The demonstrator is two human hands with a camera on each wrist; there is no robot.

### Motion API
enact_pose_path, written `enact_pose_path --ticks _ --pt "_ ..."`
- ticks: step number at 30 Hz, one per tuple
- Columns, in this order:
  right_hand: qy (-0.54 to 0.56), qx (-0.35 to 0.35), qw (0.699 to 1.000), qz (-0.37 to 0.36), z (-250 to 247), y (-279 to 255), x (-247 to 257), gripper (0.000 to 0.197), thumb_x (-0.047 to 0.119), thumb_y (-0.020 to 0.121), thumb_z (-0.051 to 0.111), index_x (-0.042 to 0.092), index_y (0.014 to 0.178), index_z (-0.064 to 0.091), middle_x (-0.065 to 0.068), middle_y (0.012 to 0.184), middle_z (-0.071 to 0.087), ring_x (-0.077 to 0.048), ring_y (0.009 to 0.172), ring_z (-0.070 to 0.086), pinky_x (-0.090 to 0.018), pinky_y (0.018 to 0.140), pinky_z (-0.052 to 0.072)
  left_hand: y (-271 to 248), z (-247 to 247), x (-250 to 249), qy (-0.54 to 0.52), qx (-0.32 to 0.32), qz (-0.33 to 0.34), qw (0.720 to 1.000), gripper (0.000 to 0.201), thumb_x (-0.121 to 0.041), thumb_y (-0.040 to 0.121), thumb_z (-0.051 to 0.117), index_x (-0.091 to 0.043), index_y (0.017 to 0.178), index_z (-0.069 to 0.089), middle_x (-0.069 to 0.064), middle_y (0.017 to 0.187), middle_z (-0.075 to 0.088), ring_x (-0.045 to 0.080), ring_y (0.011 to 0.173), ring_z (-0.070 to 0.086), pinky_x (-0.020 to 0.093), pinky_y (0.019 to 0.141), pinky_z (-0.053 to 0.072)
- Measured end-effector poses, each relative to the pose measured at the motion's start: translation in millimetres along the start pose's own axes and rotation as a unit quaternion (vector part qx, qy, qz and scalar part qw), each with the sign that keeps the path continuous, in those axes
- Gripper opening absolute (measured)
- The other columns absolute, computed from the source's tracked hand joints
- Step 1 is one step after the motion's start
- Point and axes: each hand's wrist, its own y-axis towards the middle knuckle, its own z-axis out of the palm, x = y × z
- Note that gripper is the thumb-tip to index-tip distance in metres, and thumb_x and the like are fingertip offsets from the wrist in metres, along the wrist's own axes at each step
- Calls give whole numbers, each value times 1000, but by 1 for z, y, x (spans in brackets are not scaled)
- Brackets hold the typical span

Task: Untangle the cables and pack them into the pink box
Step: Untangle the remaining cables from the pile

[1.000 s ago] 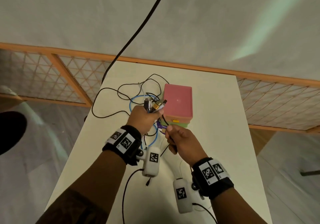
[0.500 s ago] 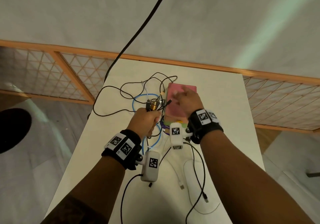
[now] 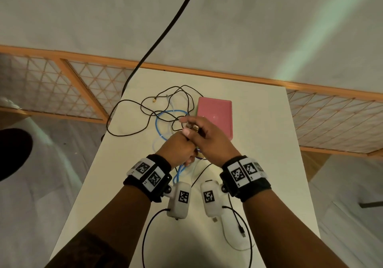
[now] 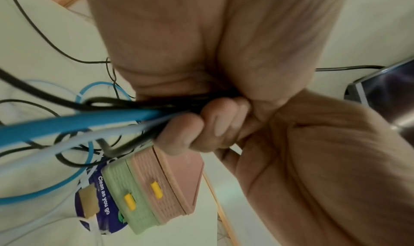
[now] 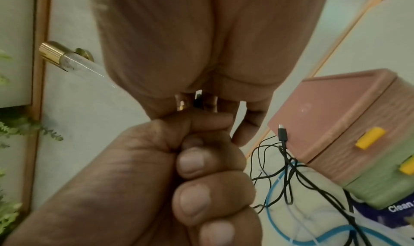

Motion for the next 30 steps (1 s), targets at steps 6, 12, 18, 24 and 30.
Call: enact_pose_path --ticks 6,12,18,24,30 --pt "-10 -60 998 -2 -7 -6 5 20 24 104 51 18 110 70 5 88 70 2 77 63 -8 66 47 -9 15 -12 39 -44 20 998 34 -1 95 47 -12 64 49 -7 41 48 8 33 42 23 43 34" --pt "51 -56 997 -4 -13 -30 -10 34 40 105 47 31 136 56 7 122 69 -3 110 66 -13 87 52 -19 4 -14 -11 -68 40 997 46 -21 94 65 -22 53 45 -9 41 34 10 34 28 22 43 23" --pt "-56 -143 983 99 -10 -50 -61 20 26 102 52 20 112 67 1 96 75 -17 89 71 -28 78 49 -24 -10 -9 -11 -89 28 996 56 -21 91 66 -26 41 41 -6 44 29 12 36 24 26 48 23" --pt "-153 -32 982 102 21 -61 -78 19 15 98 57 23 99 75 7 99 75 -11 89 66 -16 80 49 -26 -3 0 -54 -62 11 997 55 -21 94 65 -25 44 43 -1 50 25 16 41 18 25 46 19" --pt "-295 197 927 124 63 -79 -92 39 3 93 57 19 127 62 -5 129 59 -25 120 57 -31 99 44 -27 0 2 -59 -44 3 997 58 -19 99 62 -27 43 48 -2 48 27 13 38 18 22 43 19"
